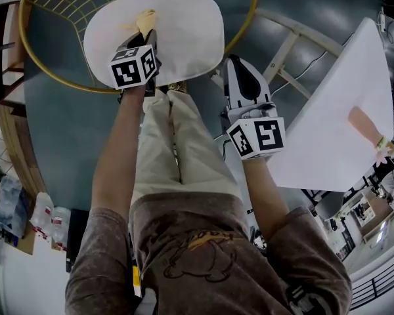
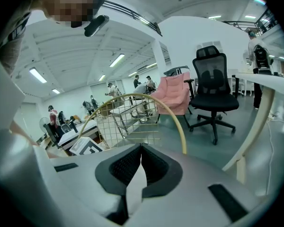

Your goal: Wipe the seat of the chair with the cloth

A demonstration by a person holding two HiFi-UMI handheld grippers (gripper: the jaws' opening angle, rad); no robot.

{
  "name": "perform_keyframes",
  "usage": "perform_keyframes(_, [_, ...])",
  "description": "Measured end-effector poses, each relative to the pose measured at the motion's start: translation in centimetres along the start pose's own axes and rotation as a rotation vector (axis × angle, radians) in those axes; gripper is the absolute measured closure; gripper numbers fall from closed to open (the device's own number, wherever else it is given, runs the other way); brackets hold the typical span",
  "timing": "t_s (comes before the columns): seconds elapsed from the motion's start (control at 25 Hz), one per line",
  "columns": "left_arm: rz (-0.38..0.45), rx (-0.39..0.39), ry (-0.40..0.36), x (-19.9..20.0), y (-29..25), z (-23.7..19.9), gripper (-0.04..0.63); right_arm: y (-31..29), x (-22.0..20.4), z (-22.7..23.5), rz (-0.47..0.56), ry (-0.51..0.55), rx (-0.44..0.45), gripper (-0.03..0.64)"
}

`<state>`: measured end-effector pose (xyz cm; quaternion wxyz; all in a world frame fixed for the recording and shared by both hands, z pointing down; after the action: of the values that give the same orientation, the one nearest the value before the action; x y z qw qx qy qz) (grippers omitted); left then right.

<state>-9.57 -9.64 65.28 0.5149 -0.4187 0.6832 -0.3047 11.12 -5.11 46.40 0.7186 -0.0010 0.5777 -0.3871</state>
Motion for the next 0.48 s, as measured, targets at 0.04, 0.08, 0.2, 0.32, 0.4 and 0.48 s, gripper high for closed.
perform_keyframes(0.04, [0.0, -0.01, 0.0, -0.1, -0.1, 0.5, 0.538, 0.1, -0.1, 0.1, 0.001, -0.002, -0.004, 0.591])
perform_keyframes(0.08, [0.001, -0.023, 0.001, -0.1, -0.2, 1.0, 0.538, 0.3, -0.1, 0.3, 0.002, -0.004, -0.008, 0.591])
perform_keyframes(0.2, [0.008, -0.05, 0.004, -0.3, -0.8, 2.4, 0.538, 0.6, -0.2, 0.7, 0.005, -0.01, -0.021, 0.591])
perform_keyframes(0.32, [-0.004, -0.081, 0.002, -0.7, -1.6, 4.0, 0.538, 1.0, -0.4, 1.0, 0.01, -0.016, -0.035, 0.591])
perform_keyframes(0.4, [-0.014, -0.113, 0.009, -1.0, -2.1, 5.3, 0.538, 1.3, -0.3, 1.1, 0.013, -0.017, -0.044, 0.591])
perform_keyframes(0.48, [-0.016, -0.135, 0.021, -1.0, -2.3, 6.4, 0.538, 1.5, -0.3, 1.2, 0.017, -0.017, -0.05, 0.591])
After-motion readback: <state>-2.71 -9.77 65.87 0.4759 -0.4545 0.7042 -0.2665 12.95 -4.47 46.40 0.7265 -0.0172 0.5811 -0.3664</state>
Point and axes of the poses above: the fingertips, and each gripper's own axes: y backward along the fingers, z to its right, x out of its top, the point moved 5 cm from there along y, backward along the fingers, and after that the axes turned 9 degrees about x, right-handed, at the moved point
